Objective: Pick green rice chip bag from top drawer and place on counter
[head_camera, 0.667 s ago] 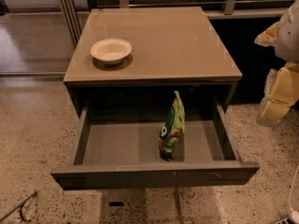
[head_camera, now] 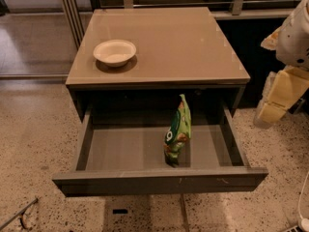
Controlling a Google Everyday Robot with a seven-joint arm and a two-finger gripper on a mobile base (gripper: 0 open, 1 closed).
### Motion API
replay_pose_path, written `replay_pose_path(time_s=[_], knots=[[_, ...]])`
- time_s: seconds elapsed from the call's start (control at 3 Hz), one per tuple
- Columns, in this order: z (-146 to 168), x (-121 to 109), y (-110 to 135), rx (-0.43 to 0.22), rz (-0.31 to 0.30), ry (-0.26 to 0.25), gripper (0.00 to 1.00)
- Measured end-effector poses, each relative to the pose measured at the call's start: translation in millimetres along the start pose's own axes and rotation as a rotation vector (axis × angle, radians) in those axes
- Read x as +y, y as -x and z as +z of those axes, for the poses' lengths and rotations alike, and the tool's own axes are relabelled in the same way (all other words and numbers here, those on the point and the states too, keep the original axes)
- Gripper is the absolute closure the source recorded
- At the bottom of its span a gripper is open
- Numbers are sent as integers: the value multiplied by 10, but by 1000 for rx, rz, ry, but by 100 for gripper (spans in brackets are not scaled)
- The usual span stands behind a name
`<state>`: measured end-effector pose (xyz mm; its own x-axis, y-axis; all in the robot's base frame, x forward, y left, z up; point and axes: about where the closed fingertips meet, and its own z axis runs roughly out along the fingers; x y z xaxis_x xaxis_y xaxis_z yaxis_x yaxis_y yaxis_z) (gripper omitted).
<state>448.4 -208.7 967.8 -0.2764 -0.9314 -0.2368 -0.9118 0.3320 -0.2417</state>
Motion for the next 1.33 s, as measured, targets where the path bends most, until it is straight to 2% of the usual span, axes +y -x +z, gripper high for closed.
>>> replay_pose_path(time_s=[0.33,0.67,1.0,1.33], knots=[[358,-114,213,-26,127,-8,0],[850,-267,431,-43,263,-10,0],[1481,-348,548,-47,409,4,0],[1472,-366,567,-58,492,-2,0]])
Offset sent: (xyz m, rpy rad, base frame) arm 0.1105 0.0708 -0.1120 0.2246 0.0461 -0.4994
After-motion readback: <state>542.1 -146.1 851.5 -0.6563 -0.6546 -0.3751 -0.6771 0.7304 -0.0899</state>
